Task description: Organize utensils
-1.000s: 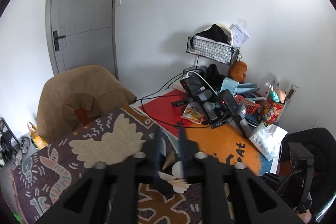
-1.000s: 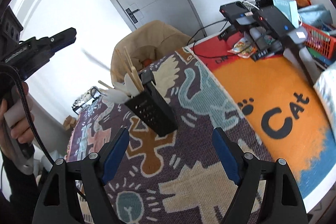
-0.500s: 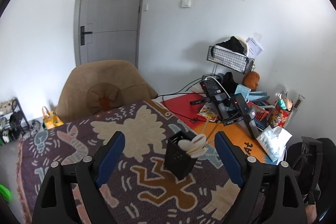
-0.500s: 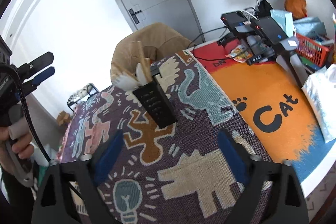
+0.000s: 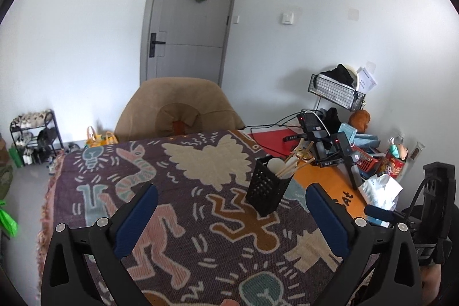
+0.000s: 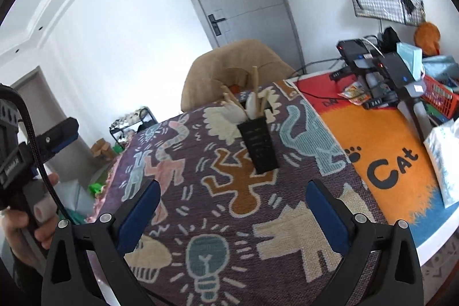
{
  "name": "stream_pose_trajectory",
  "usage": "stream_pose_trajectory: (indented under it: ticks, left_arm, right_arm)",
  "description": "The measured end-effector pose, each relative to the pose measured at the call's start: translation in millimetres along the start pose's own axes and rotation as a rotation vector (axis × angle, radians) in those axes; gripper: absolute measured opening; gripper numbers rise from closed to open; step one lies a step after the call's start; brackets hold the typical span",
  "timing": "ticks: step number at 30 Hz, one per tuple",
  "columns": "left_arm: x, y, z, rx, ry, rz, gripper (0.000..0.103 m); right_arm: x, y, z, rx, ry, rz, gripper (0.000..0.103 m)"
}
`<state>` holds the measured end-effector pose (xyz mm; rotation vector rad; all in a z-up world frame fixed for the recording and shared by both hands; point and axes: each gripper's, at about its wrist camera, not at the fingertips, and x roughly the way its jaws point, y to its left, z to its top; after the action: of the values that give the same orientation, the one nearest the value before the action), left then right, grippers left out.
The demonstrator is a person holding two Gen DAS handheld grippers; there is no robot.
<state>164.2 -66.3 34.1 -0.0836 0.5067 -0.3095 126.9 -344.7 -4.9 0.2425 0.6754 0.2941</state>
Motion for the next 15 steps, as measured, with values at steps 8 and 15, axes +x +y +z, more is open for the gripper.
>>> stream_pose_trajectory:
  ticks: [8, 15]
  left_arm:
    - [-41, 8, -18, -0.035, -0.035, 0.063, 0.102]
    - [-73, 20, -40, -0.057, -0.055, 0.131, 0.102]
  right_arm:
    - [-12, 20, 1, -0.053, 0.002, 0.001, 0.102]
    - [-17, 37, -1, -0.087, 0.005, 0.013, 0.102]
